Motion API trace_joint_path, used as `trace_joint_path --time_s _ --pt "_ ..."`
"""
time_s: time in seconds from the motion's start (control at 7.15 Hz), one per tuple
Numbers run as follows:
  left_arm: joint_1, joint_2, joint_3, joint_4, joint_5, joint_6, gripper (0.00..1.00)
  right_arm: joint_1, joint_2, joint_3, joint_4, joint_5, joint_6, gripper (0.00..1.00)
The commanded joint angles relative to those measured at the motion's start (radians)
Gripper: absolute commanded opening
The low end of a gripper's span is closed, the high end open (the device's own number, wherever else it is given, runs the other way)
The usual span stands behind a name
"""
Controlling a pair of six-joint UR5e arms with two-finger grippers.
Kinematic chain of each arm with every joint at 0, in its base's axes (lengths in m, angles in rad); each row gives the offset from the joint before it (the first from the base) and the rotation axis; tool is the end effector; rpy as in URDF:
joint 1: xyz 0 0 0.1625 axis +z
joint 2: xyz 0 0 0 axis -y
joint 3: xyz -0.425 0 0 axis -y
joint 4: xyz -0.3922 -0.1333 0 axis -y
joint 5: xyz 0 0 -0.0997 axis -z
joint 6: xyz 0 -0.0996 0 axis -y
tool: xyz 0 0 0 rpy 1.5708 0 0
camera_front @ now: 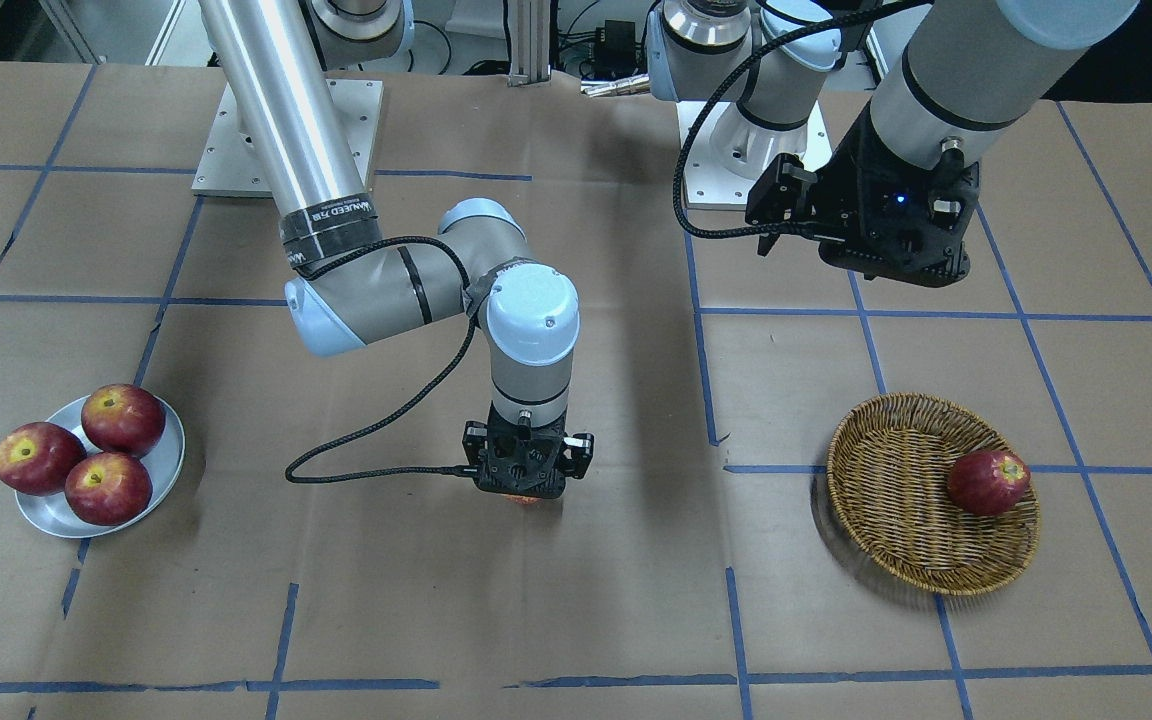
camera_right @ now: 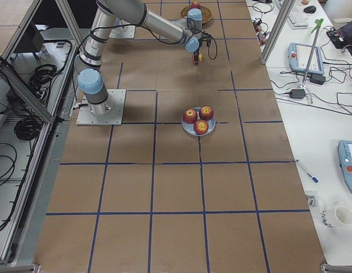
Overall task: Transfer apple from basket to plate
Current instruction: 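Carry the apple with the right gripper onto the white plate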
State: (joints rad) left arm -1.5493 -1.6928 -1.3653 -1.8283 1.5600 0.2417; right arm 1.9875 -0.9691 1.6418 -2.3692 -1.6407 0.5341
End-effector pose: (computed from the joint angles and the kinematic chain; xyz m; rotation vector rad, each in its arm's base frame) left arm -0.1231 -0.5263 0.5017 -0.3388 -3.0782 -0.2656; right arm 0.3821 -0.5512 0.1824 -0.1904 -3.1231 0.2252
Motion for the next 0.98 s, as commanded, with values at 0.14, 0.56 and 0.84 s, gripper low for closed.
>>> trace_joint_path --time_s 0.14,0.56,0.84 --pt "0.000 -0.001 0.000 0.001 0.000 0.001 0.99 -0.054 -0.145 -0.003 0.113 -0.004 -0.025 0.49" --pt "-0.002 -0.001 0.000 0.000 0.000 -0.001 0.99 -0.371 -0.374 0.038 0.362 0.010 -0.410 0.49" --pt "-0.002 -0.001 0.000 0.001 0.000 -0.001 0.99 -0.612 -0.428 0.087 0.360 0.016 -0.720 0.49"
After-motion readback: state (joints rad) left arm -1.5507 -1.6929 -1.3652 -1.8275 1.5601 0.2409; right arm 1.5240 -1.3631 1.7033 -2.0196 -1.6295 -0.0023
